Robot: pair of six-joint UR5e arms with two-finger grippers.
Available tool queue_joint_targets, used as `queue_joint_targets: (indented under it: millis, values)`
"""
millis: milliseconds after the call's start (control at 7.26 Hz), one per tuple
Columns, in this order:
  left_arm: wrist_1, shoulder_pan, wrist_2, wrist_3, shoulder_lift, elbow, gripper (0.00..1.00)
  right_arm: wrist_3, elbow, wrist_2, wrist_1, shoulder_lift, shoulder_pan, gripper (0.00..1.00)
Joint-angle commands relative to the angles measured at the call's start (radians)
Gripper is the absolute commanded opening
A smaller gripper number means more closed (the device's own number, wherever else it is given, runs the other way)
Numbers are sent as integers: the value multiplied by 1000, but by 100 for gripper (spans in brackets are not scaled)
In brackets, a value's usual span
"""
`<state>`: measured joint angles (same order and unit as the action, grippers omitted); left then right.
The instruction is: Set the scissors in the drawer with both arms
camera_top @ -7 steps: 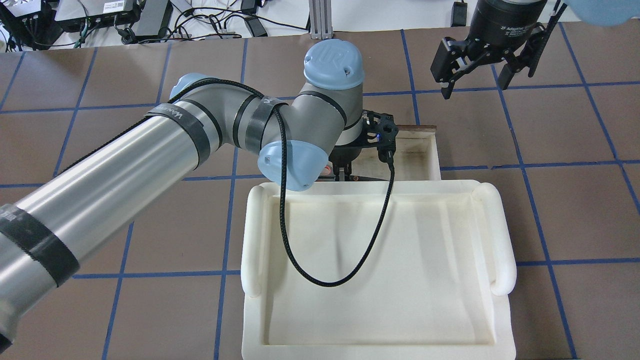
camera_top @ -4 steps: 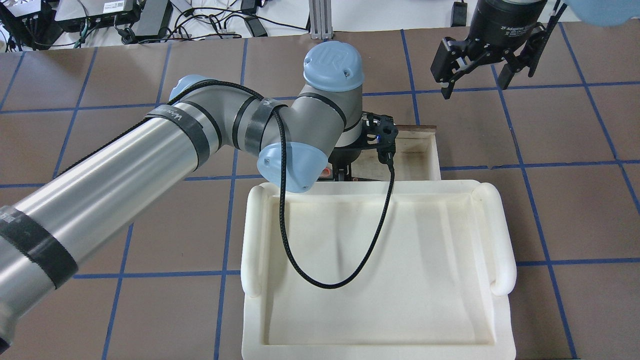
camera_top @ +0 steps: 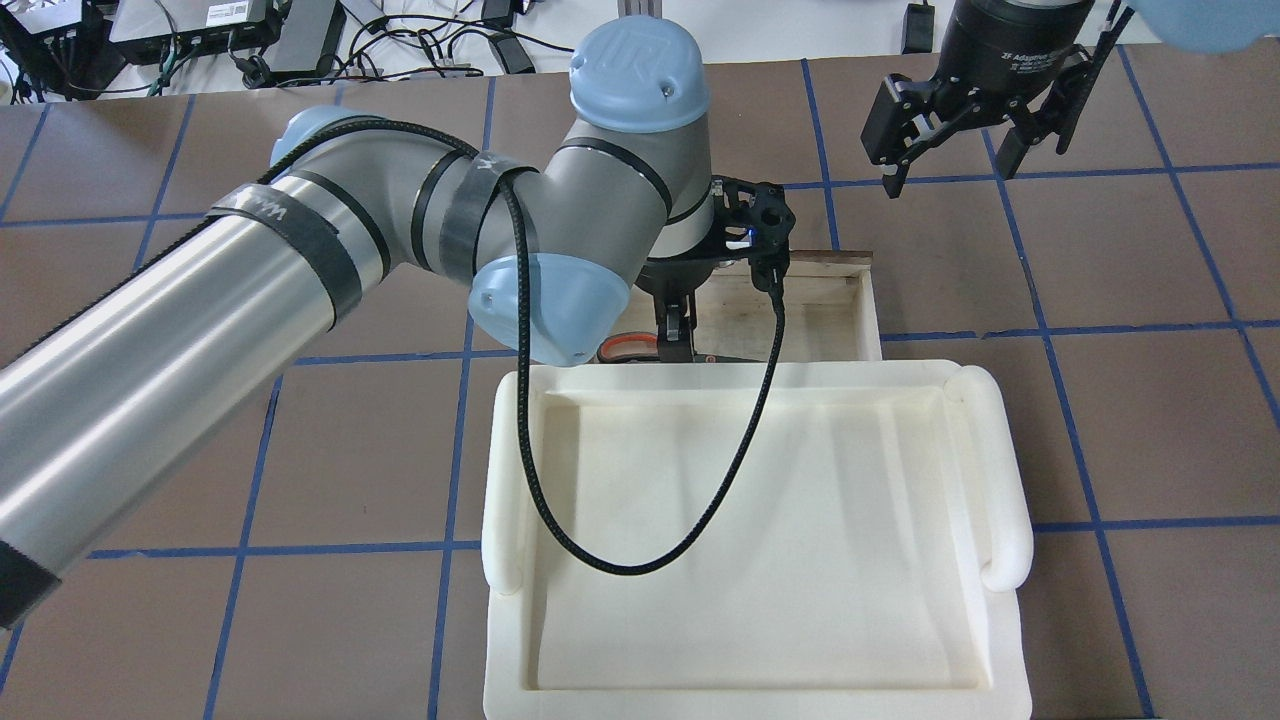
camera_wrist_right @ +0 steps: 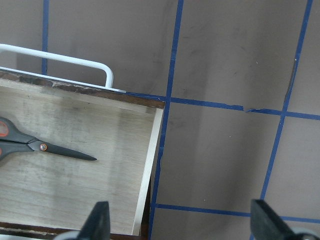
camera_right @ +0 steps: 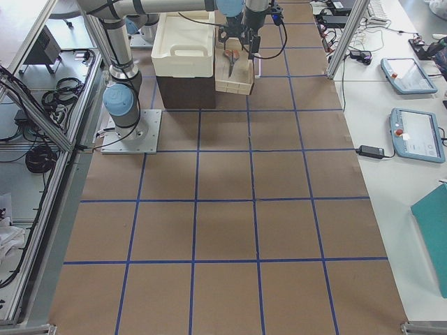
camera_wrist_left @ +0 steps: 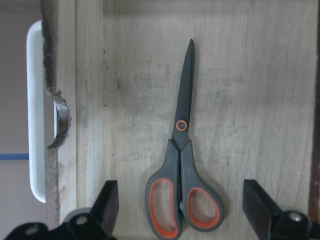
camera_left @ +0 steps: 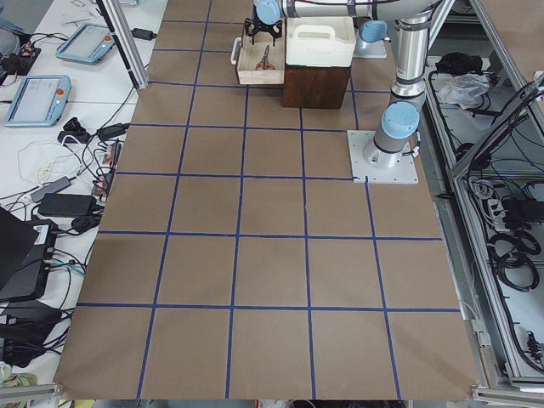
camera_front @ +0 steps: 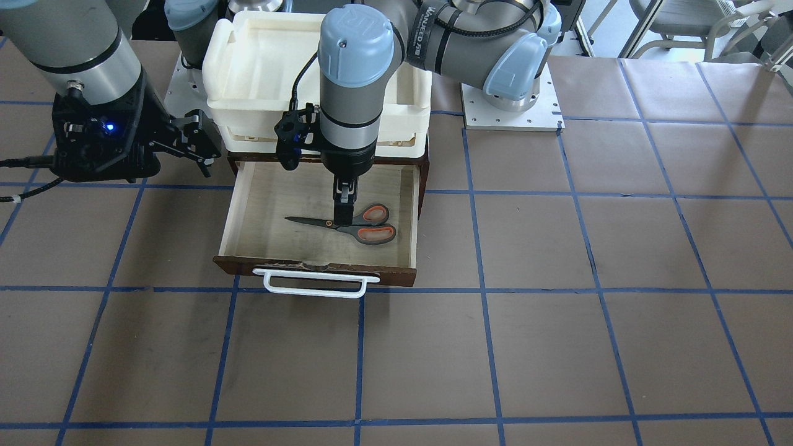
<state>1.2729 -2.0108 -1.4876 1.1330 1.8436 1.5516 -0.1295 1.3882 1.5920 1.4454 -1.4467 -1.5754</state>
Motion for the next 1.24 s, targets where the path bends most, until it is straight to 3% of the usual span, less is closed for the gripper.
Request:
queue_joint_targets:
  millis: [0,138,551,1102]
  values:
    - [229,120,30,-7,-73,-115,88,1,0,0,0,0,0,100]
    - [318,200,18,-21,-117,-146,88,1,0,0,0,0,0,100]
    - [399,456,24,-120,-210,-105,88,2,8,0,0,-1,-2,100]
    - [390,455,-22,-925,-280,-29,89,7,15,0,-2,-4,-3,100]
